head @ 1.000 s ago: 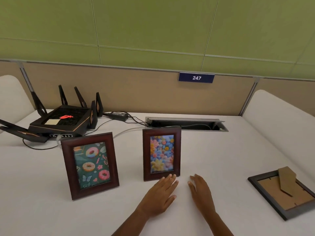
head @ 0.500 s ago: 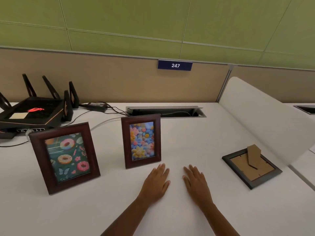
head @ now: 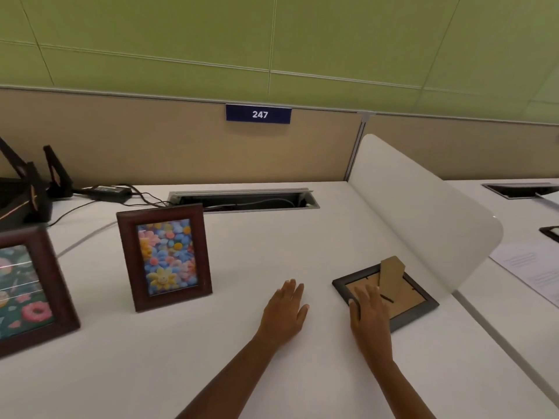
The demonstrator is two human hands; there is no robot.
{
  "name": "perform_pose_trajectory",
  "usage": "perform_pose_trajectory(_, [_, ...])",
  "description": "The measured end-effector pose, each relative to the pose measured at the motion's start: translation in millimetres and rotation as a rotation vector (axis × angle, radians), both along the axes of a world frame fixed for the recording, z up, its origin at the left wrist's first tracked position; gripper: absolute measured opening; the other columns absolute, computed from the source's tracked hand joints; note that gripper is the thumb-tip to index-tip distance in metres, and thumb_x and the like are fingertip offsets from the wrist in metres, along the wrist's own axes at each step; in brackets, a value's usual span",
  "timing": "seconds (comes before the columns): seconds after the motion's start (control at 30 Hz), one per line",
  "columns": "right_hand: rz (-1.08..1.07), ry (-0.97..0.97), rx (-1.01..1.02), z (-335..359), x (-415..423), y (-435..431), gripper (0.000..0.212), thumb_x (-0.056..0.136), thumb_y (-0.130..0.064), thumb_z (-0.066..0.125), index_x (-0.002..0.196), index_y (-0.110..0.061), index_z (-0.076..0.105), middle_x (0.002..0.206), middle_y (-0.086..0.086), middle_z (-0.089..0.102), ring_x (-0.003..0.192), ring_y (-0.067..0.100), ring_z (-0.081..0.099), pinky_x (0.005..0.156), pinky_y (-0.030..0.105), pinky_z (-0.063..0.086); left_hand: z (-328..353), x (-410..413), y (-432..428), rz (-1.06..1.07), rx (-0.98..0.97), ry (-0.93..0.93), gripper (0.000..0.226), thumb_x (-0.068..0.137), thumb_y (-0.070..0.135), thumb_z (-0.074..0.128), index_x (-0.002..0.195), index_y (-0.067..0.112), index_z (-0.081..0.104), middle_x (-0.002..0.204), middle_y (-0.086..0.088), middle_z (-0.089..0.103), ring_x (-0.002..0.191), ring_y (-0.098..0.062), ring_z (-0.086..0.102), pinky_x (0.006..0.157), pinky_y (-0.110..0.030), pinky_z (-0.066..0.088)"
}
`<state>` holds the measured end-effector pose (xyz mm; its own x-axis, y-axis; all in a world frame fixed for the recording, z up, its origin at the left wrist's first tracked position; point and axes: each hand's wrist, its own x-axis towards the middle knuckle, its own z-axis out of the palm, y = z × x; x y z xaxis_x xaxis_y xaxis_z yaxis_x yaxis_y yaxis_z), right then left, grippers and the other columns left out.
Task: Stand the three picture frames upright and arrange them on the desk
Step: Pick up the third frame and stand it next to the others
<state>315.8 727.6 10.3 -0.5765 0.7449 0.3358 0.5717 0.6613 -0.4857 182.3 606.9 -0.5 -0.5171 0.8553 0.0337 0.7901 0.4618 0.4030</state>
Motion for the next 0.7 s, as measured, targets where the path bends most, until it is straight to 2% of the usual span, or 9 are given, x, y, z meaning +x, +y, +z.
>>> perform_pose_trajectory(0.13, [-0.135, -0.058, 0.012, -6, 16, 26, 0.034, 0.089, -0.013, 0.044, 0.117, 0.003, 0.054, 0.134, 0.031, 0.044, 0.131, 0.047, 0.034, 0.103, 0.066, 0.025, 5, 15, 37, -0.017, -0.022, -0.1, 0.055, 0.099, 0.034, 0.027, 0.147, 0.012, 0.009, 0.158, -0.009, 0.008, 0.145, -0.019, 0.013, 0.118, -0.031, 0.014])
perform_pose_trajectory(0.2, [-0.189, -0.025, -0.073, -9, 22, 38, 0.035, 0.093, -0.015, 0.042, 0.125, -0.001, 0.047, 0.144, 0.027, 0.032, 0.138, 0.041, 0.022, 0.109, 0.062, 0.018, 8, 20, 52, -0.001, -0.015, -0.148, 0.056, 0.099, 0.034, 0.029, 0.147, 0.012, 0.01, 0.158, -0.01, 0.01, 0.144, -0.02, 0.019, 0.116, -0.032, 0.019])
perform_pose_trajectory(0.27, [-0.221, 0.097, -0.193, -13, 28, 43, 0.041, 0.093, -0.014, 0.045, 0.133, -0.005, 0.038, 0.151, 0.024, 0.017, 0.142, 0.036, 0.008, 0.114, 0.057, 0.011, 13, 23, 66, 0.018, -0.02, -0.175, 0.056, 0.098, 0.034, 0.031, 0.146, 0.013, 0.011, 0.157, -0.011, 0.011, 0.142, -0.023, 0.023, 0.114, -0.035, 0.023])
perform_pose_trajectory(0.4, [-0.237, 0.301, -0.333, -18, 32, 40, 0.05, 0.093, -0.012, 0.045, 0.14, -0.007, 0.029, 0.153, 0.026, -0.004, 0.142, 0.038, -0.005, 0.116, 0.053, 0.016, 23, 26, 92, 0.069, -0.008, -0.269, 0.056, 0.098, 0.034, 0.034, 0.146, 0.013, 0.015, 0.156, -0.013, 0.016, 0.14, -0.028, 0.026, 0.113, -0.039, 0.026])
perform_pose_trajectory(0.53, [-0.236, 0.341, -0.417, -19, 27, 46, 0.051, 0.093, -0.015, 0.044, 0.141, -0.009, 0.026, 0.152, 0.025, -0.01, 0.142, 0.037, -0.011, 0.116, 0.056, 0.014, 30, 29, 110, 0.104, -0.002, -0.364, 0.054, 0.097, 0.03, 0.037, 0.144, 0.009, 0.02, 0.15, -0.014, 0.031, 0.137, -0.028, 0.03, 0.112, -0.039, 0.029])
perform_pose_trajectory(0.6, [-0.239, 0.341, -0.42, -21, 25, 47, 0.05, 0.093, -0.014, 0.044, 0.14, -0.01, 0.026, 0.153, 0.023, -0.009, 0.141, 0.038, -0.014, 0.115, 0.057, 0.012, 33, 31, 117, 0.106, -0.012, -0.378, 0.051, 0.096, 0.027, 0.04, 0.141, 0.007, 0.028, 0.142, -0.017, 0.043, 0.132, -0.029, 0.037, 0.108, -0.038, 0.035])
perform_pose_trajectory(0.7, [-0.232, 0.321, -0.395, -23, 21, 50, 0.049, 0.094, -0.014, 0.043, 0.139, -0.008, 0.028, 0.154, 0.022, -0.004, 0.141, 0.039, -0.013, 0.115, 0.057, 0.014, 36, 35, 123, 0.166, 0.006, -0.398, 0.045, 0.092, 0.023, 0.046, 0.133, 0.004, 0.041, 0.135, -0.018, 0.05, 0.125, -0.029, 0.045, 0.101, -0.036, 0.04])
